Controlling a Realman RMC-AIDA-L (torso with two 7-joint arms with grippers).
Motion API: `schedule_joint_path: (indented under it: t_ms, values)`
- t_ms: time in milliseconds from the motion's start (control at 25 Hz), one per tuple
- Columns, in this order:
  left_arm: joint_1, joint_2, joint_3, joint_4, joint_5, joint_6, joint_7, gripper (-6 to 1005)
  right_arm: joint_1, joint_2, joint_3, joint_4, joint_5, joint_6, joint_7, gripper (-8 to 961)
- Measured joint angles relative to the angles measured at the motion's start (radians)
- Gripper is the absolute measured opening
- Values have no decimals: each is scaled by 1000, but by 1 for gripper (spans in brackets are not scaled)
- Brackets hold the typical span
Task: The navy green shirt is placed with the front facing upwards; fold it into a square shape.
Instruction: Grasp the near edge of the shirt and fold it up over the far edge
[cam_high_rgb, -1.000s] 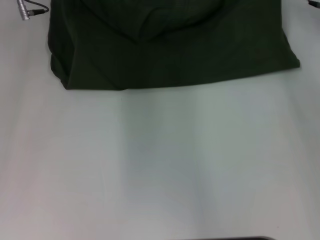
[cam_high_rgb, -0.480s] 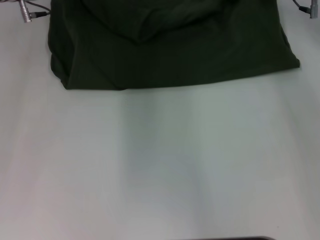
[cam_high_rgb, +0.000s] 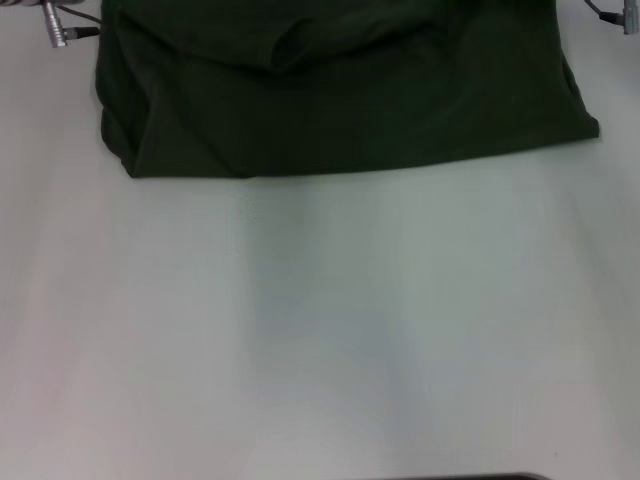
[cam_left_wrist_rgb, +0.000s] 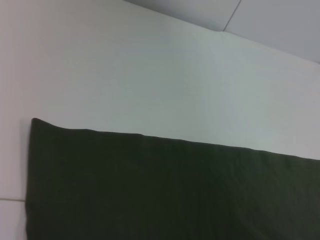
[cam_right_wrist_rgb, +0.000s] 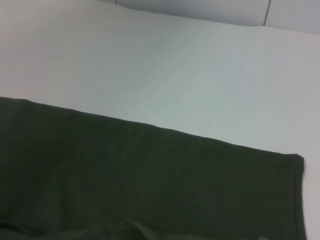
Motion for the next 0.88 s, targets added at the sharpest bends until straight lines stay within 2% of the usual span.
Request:
schedule_joint_path:
  t_ms: [120, 200, 440, 480, 520, 600, 760, 880]
  values:
    - [-1, -1, 0, 0, 2, 9, -1, 259, 1, -1, 5, -3, -4, -22, 0, 225]
    - [2, -1, -1, -3, 2, 20, -3, 330, -3, -8, 9, -7, -4, -47, 7, 482]
    - [30, 3, -13, -77, -2, 131, -35, 575, -26, -46, 12, -73, -5, -226, 92, 683]
    - [41, 2, -14, -106, -3, 159, -45, 619, -36, -51, 12, -108, -5, -282, 111, 683]
    - [55, -3, -14, -148, -5, 193, -56, 622, -47, -52, 13, -145, -4, -329, 123, 683]
    - [94, -24, -14, -252, -11, 260, -75, 627, -73, -52, 15, -226, -1, -416, 141, 682]
    - [174, -64, -14, -440, -56, 374, -86, 638, -121, -33, 50, -371, 3, -561, 154, 682]
    - [195, -57, -15, -472, -85, 443, -84, 641, -134, -36, 120, -395, 14, -675, 152, 682]
